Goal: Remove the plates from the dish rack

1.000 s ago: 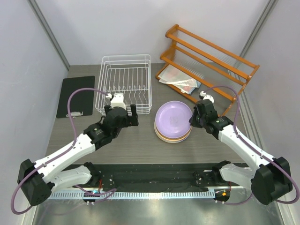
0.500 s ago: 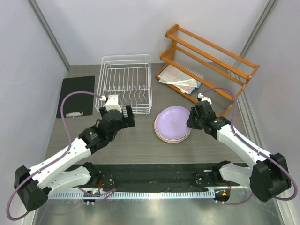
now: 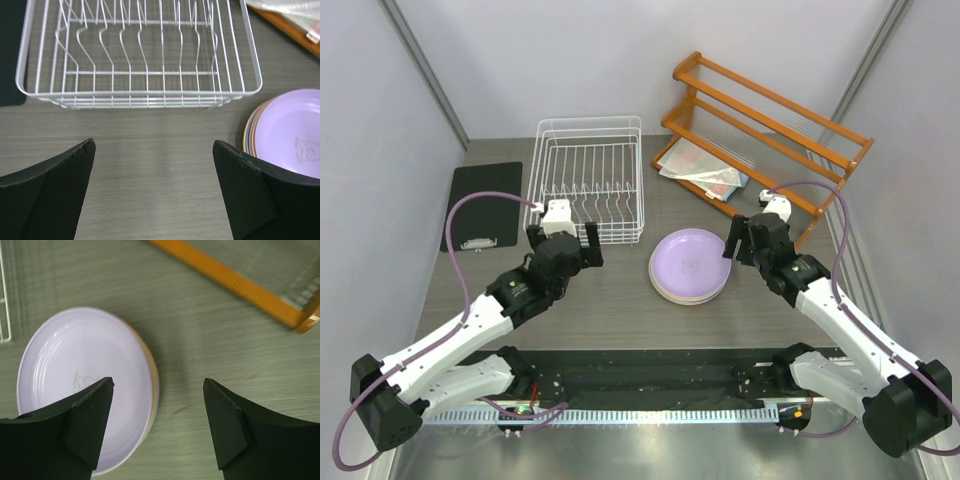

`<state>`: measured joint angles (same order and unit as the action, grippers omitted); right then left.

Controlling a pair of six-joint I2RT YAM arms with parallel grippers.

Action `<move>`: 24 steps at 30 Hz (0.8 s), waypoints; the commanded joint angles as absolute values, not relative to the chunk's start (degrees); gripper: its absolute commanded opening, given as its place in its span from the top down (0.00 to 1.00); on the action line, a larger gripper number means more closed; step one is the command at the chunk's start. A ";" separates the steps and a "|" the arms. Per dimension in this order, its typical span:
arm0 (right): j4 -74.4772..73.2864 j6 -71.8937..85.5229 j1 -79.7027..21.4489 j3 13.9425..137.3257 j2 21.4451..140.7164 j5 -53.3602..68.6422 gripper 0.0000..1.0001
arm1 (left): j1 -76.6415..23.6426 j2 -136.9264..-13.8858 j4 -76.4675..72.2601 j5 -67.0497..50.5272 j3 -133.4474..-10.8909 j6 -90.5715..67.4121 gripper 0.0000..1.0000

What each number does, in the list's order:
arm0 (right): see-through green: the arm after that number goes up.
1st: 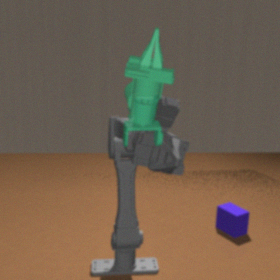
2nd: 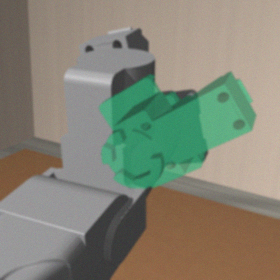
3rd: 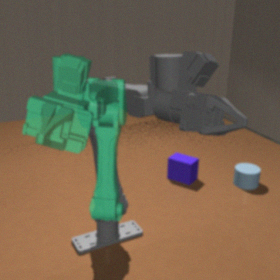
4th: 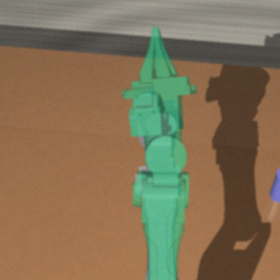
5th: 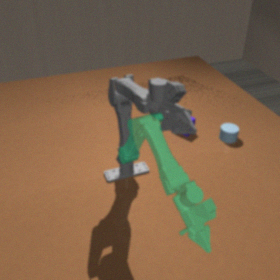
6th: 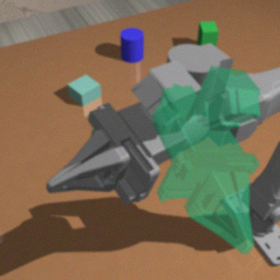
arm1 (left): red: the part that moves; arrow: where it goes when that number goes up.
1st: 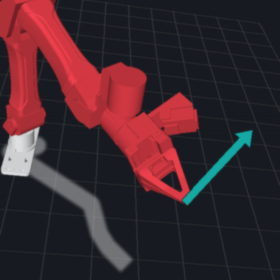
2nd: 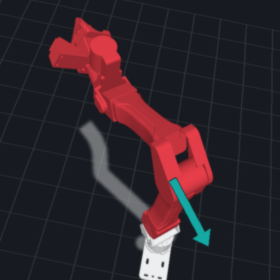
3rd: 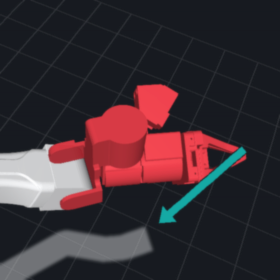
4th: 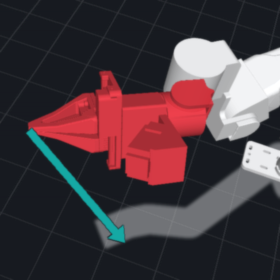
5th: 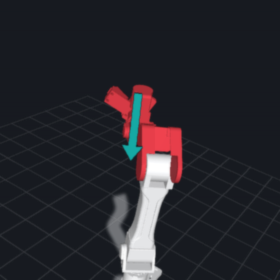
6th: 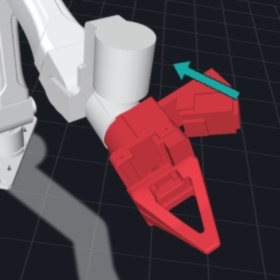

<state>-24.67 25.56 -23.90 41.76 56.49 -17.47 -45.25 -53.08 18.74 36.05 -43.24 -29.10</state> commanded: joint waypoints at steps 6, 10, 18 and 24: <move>-3.37 15.49 -24.08 35.70 53.97 -33.84 0.21 | -45.44 -56.77 12.40 42.54 -50.89 -17.94 0.01; 10.09 10.38 -24.34 27.18 53.44 -33.13 0.19 | -45.35 -58.18 8.62 39.83 -50.54 -15.04 0.00; 13.10 10.19 -25.40 24.79 52.03 -39.00 0.19 | -44.82 -59.24 4.31 36.39 -48.25 -13.88 0.00; 12.66 9.49 -25.40 23.55 49.75 -40.52 0.19 | -44.74 -56.69 3.96 32.52 -46.42 -15.91 0.01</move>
<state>8.82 10.61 -25.12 24.01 51.66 -36.75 -44.99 -59.07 8.27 35.55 -47.94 -14.76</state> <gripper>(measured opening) 0.810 0.994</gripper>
